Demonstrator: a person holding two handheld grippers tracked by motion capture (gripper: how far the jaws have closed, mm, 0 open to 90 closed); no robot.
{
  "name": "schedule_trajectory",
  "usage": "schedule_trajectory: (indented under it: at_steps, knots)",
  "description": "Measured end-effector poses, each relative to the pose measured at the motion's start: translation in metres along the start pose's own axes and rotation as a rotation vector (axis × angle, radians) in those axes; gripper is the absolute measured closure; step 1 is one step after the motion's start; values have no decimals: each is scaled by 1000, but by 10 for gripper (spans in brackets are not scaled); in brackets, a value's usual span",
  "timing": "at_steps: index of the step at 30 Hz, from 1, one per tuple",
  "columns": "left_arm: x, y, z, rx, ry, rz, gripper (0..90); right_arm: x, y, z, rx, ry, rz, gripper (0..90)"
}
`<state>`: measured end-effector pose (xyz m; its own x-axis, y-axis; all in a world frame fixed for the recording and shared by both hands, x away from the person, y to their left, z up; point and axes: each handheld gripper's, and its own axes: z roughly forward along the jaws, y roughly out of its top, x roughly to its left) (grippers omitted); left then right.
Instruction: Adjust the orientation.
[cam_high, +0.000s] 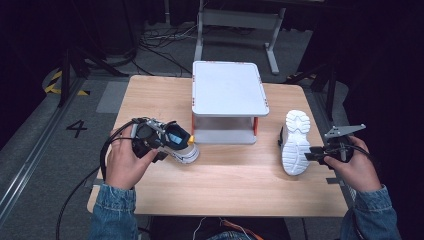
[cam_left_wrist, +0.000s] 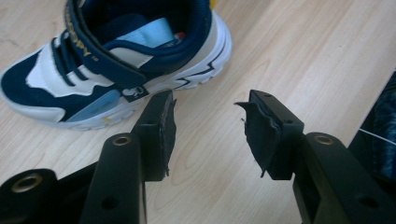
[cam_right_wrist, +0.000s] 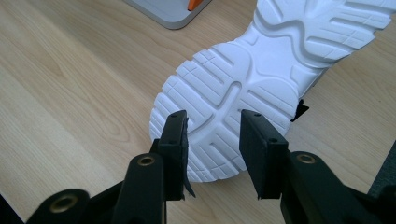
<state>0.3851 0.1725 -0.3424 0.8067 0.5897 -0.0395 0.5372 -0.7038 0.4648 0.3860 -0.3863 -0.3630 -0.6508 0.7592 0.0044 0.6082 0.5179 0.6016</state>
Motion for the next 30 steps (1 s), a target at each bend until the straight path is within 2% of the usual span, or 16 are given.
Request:
schedule_trajectory:
  at_steps: [1, 3, 6, 9, 11, 13, 14, 16, 18, 23, 30]
  knots:
    - [1, 1, 0, -18, 5, -11, 546, 0, 0, 0, -3, 0, 1, 632]
    - [3, 3, -1, -39, 13, -1, 546, 0, 0, -1, -8, -3, 4, 627]
    - [5, 7, -3, -57, -6, -22, 546, -1, -1, -3, -17, -14, 8, 621]
    - [6, 11, -3, -40, -5, -38, 549, -1, -2, -4, -21, -18, 11, 620]
    - [9, 16, -3, -34, -56, -37, 556, -1, -4, -5, -22, -25, 14, 620]
    - [9, 22, -2, -29, -74, -28, 581, -1, -8, -6, -20, -27, 17, 618]
    - [9, 25, -1, -22, -70, -21, 582, -1, -9, -7, -20, -28, 20, 617]
    - [8, 32, 3, -18, -63, -4, 582, -2, -13, -9, -21, -34, 29, 617]
    - [7, 39, 9, -24, -74, 4, 582, -3, -16, -11, -21, -40, 37, 617]
    - [6, 54, 22, -35, -86, -12, 582, -4, -25, -17, -20, -54, 56, 617]
    - [7, 70, 42, -4, -90, -16, 558, -3, -37, -23, -16, -70, 83, 610]
